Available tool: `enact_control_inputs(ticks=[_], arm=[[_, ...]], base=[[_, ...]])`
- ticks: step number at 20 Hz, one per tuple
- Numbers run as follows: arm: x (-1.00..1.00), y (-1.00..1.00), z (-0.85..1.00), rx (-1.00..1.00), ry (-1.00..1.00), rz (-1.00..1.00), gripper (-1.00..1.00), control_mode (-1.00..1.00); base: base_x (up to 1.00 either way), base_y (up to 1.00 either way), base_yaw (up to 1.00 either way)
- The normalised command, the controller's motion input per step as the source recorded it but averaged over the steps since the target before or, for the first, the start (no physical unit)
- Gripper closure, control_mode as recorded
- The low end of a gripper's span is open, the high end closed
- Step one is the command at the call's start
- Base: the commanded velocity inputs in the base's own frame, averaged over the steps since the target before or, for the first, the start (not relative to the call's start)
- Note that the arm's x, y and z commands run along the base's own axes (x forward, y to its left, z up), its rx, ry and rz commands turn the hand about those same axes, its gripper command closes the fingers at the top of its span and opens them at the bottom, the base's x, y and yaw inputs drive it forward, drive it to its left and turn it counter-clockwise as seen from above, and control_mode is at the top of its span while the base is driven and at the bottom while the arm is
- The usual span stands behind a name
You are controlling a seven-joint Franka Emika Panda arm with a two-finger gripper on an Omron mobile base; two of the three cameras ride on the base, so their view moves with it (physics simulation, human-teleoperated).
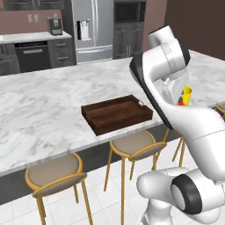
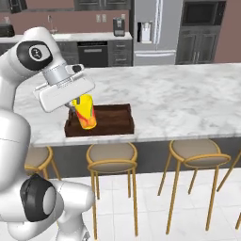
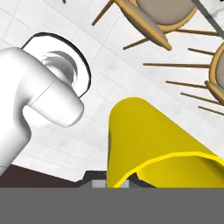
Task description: There is a tray on the dining counter. Grab the cup, mug, and pitcher and place them on the tray. The pitcher may be placed next to the tray if it cannot fit the tray.
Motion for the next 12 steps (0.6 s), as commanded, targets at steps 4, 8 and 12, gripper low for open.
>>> enact_control_inputs(ticks=[4,8,12], arm=[[0.0,0.0,0.0,0.0,0.0,0.0,1.0,1.0],[0.0,0.0,0.0,0.0,0.0,0.0,1.0,1.0],[0.16,0.0,0.02,0.04,0.0,0.03,1.0,-1.0]], base=[[0.66,0.0,0.36],[0.68,0.0,0.29],[0.51,0.0,0.12]])
